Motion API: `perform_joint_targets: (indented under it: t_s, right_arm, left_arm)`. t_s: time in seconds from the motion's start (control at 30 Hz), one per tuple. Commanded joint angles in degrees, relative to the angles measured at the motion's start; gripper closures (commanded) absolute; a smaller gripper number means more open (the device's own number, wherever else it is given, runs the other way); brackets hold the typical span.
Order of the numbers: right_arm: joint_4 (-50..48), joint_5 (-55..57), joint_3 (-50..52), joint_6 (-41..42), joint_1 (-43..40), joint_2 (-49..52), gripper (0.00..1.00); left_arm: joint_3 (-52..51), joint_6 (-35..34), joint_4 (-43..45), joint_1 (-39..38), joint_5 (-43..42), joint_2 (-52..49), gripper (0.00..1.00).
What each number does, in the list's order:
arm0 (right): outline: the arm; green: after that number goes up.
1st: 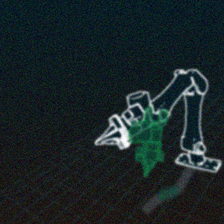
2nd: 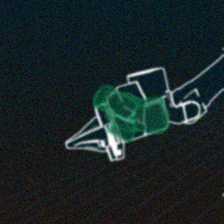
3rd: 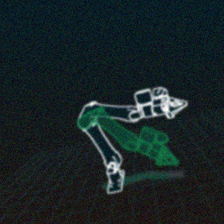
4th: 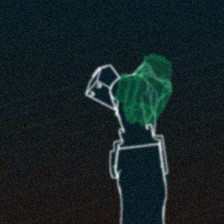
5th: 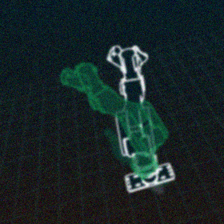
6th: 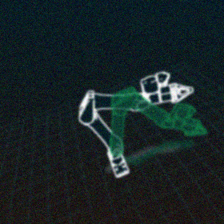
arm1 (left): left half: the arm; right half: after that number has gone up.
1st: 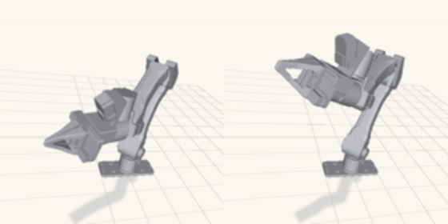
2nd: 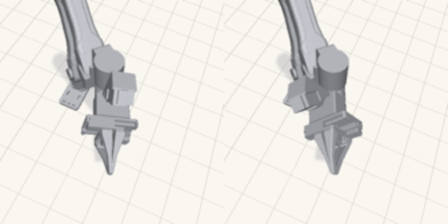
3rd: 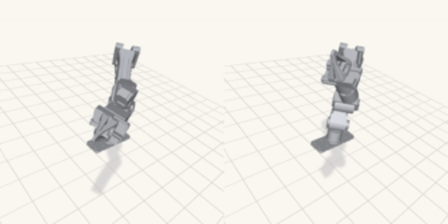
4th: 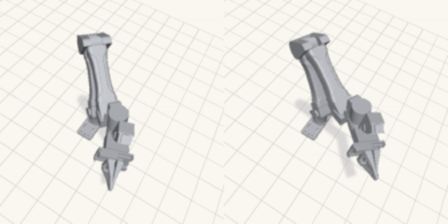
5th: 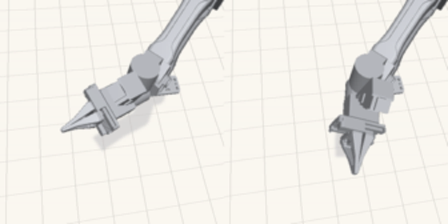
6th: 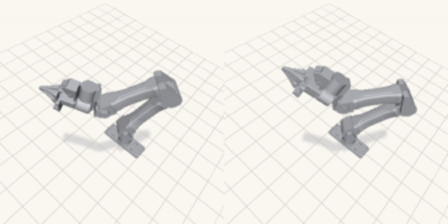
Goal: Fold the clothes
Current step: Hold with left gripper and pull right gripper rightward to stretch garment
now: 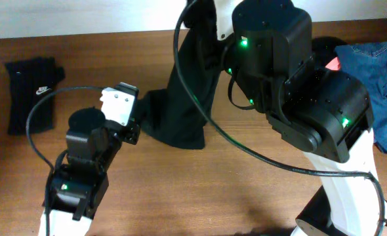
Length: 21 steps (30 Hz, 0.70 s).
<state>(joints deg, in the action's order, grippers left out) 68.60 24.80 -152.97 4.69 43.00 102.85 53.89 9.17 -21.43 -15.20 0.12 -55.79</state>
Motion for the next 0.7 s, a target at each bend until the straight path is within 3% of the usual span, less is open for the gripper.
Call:
perform_joint_targets:
  t_s: [0.0,0.3,0.43,0.67]
  right_arm:
    - [0.04,10.34,-0.96,1.86,-0.46,-2.71,0.96]
    - [7.85,10.8,-0.96,4.04,-10.64,-3.1,0.96]
    - [10.8,2.86,-0.96,4.85,-18.21,-2.16,0.96]
    - [12.22,-8.79,-0.94,4.85,-24.44,-0.66,0.96]
  left_arm:
    - [1.14,-0.44,-0.5,0.35,2.93,0.87,0.99]
    - [1.81,-0.28,-0.63,0.35,2.64,0.81,0.99]
    - [4.98,-0.09,-4.02,0.35,-0.26,0.55,0.99]
    - [15.1,4.07,-12.09,0.35,-0.76,-4.04,0.99]
